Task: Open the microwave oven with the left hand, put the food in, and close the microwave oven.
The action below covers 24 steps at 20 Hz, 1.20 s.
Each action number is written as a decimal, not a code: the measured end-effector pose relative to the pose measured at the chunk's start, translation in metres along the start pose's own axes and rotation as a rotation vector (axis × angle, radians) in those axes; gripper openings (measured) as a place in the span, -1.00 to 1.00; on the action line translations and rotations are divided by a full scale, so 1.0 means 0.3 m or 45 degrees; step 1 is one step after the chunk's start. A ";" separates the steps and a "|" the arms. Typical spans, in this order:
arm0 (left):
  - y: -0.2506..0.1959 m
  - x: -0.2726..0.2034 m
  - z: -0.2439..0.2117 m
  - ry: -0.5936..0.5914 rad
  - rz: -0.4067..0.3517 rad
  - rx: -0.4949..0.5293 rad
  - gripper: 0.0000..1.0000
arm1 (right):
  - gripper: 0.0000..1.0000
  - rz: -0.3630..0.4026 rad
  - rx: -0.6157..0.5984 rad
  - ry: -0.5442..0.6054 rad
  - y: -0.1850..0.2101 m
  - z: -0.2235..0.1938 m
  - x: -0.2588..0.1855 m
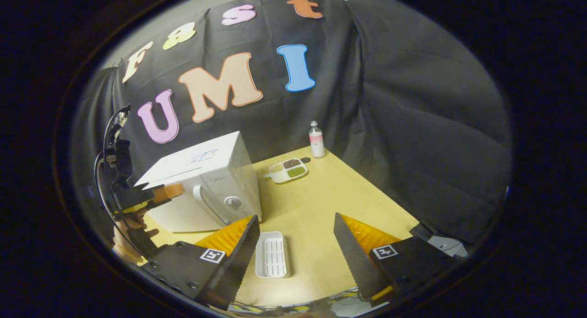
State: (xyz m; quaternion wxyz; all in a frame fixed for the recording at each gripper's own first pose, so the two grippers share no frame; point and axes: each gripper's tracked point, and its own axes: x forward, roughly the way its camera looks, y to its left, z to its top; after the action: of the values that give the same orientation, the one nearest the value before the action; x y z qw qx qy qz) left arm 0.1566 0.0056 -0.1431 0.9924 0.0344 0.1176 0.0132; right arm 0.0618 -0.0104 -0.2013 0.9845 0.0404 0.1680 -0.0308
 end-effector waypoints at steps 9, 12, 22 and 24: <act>0.059 -0.197 0.004 -0.036 0.072 0.086 -0.54 | 0.83 0.033 -0.011 -0.021 0.010 0.056 0.021; 0.103 -0.257 0.019 -0.067 0.141 0.094 -0.42 | 0.99 0.041 -0.020 -0.046 0.009 0.100 0.028; 0.194 -0.372 0.080 -0.139 0.296 0.048 0.94 | 0.99 0.107 -0.087 -0.100 0.075 0.181 0.026; 0.210 -0.395 0.114 -0.170 0.323 0.052 0.94 | 1.00 0.119 -0.106 -0.137 0.090 0.220 0.018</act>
State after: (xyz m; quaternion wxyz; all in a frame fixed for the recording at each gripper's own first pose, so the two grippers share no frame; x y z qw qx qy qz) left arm 0.0484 0.0620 -0.0779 0.9875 0.0698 0.0464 0.1338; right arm 0.0907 0.0102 -0.1393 0.9933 0.0054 0.1140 0.0200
